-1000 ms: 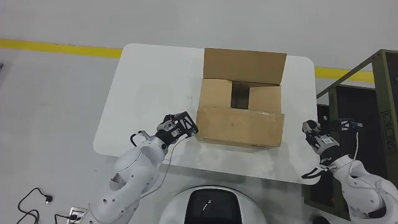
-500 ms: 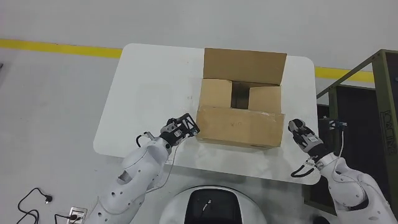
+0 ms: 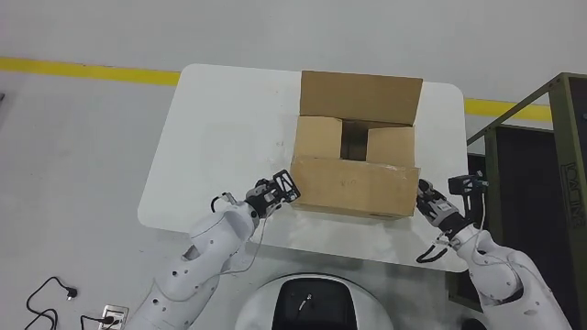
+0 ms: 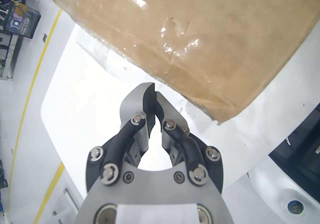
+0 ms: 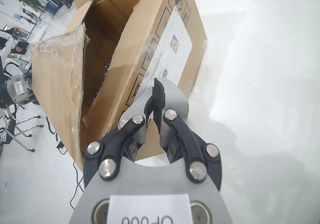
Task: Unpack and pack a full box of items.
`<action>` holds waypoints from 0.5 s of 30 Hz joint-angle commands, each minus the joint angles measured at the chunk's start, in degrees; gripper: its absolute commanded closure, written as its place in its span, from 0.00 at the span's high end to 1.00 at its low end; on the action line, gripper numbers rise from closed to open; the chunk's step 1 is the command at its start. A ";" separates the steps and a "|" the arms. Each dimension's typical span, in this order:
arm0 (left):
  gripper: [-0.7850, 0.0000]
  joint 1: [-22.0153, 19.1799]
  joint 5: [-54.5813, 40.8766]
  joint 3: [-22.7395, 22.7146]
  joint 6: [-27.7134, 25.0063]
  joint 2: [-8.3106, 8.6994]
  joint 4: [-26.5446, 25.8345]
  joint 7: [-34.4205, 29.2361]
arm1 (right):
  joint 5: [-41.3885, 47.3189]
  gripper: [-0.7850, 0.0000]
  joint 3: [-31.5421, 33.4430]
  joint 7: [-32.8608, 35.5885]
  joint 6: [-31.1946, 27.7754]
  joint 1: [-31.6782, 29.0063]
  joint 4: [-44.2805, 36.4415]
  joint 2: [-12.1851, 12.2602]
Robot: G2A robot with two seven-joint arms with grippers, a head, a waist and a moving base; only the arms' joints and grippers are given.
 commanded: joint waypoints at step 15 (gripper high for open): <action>0.00 5.65 -3.32 -4.57 -7.99 1.24 -8.25 -1.30 | 1.42 0.00 1.39 3.28 -4.43 -4.84 -5.22 0.47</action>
